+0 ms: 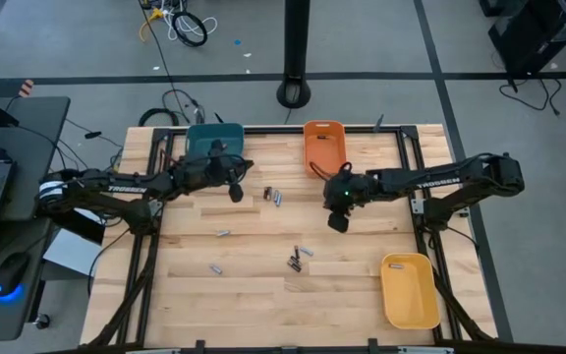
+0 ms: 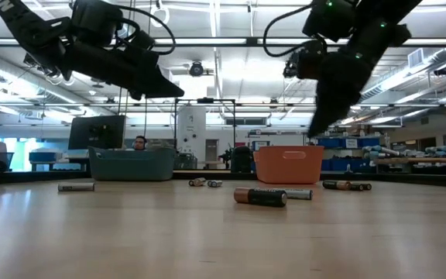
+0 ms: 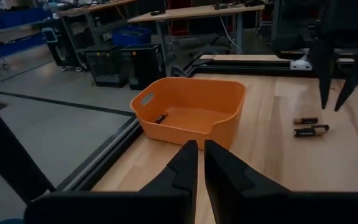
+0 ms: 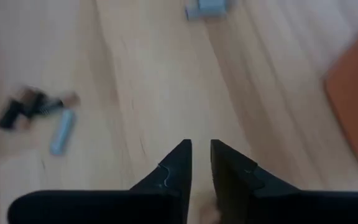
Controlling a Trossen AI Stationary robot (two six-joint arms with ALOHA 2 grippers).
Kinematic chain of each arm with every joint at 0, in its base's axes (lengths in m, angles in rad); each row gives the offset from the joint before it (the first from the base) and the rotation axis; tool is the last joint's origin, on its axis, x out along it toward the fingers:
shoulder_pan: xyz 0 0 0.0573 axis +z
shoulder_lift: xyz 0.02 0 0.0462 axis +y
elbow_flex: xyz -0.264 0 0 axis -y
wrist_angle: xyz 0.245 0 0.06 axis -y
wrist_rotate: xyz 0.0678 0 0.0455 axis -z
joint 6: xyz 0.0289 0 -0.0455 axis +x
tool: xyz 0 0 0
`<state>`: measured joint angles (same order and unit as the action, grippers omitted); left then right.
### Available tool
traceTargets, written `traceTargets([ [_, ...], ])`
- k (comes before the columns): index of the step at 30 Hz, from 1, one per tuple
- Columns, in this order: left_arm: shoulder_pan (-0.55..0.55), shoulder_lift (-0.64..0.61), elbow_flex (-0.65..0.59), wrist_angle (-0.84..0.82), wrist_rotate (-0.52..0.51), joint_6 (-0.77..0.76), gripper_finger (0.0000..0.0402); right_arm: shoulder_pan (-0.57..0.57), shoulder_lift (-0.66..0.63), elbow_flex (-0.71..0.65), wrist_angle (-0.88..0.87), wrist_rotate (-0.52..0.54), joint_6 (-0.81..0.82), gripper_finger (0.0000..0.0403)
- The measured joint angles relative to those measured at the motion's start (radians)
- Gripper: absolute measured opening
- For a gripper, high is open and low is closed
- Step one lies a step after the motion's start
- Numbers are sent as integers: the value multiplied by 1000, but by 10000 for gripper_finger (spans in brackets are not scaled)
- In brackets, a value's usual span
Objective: Sort batteries
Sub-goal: Put the small black battery into the orange bin
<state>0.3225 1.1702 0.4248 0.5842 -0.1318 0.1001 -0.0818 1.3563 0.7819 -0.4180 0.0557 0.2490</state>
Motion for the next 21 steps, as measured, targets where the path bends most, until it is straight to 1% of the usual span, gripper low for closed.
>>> traceTargets([
  [4,-4,0,0,2,0,0,35,23,0,3,-130,86,163,95],
  [6,-4,0,0,1,0,0,35,23,0,3,-209,126,246,102],
  [8,-4,0,0,1,0,1,35,14,-1,-6,-253,158,315,105],
  [10,-4,0,0,1,0,2,35,-1,-1,-30,-276,160,374,107],
  [14,-4,0,0,0,0,3,35,-28,-1,-85,-253,137,478,107],
  [17,-4,0,0,0,0,7,35,-32,-1,-121,-240,133,517,109],
  [21,-4,0,0,-1,0,30,35,-22,-1,-145,-175,99,541,112],
])
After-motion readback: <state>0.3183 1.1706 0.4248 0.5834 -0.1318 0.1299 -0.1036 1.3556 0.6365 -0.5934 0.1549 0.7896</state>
